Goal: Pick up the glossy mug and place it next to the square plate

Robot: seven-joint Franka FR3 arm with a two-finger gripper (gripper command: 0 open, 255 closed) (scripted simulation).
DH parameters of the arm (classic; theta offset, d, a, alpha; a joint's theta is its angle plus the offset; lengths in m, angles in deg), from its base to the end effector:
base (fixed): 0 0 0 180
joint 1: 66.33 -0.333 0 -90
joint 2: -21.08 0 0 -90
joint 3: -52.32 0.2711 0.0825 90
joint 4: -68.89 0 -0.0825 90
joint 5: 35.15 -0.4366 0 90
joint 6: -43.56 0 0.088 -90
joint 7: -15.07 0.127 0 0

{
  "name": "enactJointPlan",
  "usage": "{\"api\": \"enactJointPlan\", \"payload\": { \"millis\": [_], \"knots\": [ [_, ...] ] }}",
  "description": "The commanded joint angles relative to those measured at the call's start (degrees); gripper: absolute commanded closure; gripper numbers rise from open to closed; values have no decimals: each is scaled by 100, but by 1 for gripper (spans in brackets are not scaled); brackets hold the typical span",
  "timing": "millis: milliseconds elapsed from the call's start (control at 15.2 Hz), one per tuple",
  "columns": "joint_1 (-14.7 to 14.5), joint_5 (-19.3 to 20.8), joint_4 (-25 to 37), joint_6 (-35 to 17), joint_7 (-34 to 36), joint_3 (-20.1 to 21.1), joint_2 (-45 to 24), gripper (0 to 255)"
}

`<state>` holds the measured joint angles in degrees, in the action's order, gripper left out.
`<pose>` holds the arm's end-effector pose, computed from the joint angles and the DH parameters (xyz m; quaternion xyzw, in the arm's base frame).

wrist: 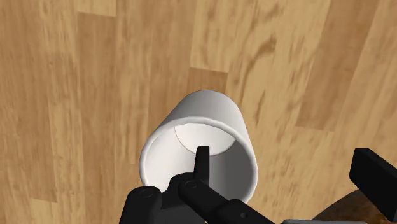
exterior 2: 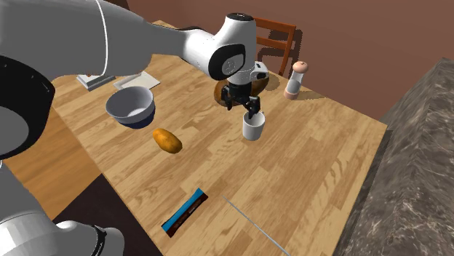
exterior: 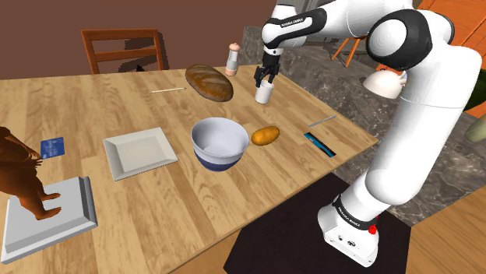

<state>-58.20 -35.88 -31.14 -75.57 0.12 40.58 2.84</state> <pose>0.6386 -0.2243 0.3091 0.9988 -0.0406 0.0025 0.0283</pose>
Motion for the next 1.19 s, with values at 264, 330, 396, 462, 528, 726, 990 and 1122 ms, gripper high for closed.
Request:
{"api": "enactJointPlan", "payload": {
  "millis": [264,330,396,462,528,726,990,1122],
  "knots": [
    [122,-123,457,-163,-121,13,-616,0],
    [126,-130,426,-226,-126,15,-649,0],
    [130,-137,397,-289,-130,18,-683,0],
    [135,-144,369,-351,-135,21,-717,0],
    [137,-148,352,-387,-137,23,-736,0],
    [137,-148,353,-386,-137,23,-737,0],
    [137,-148,354,-386,-137,23,-737,0],
    [137,-148,354,-386,-137,23,-737,255]
  ]
}}
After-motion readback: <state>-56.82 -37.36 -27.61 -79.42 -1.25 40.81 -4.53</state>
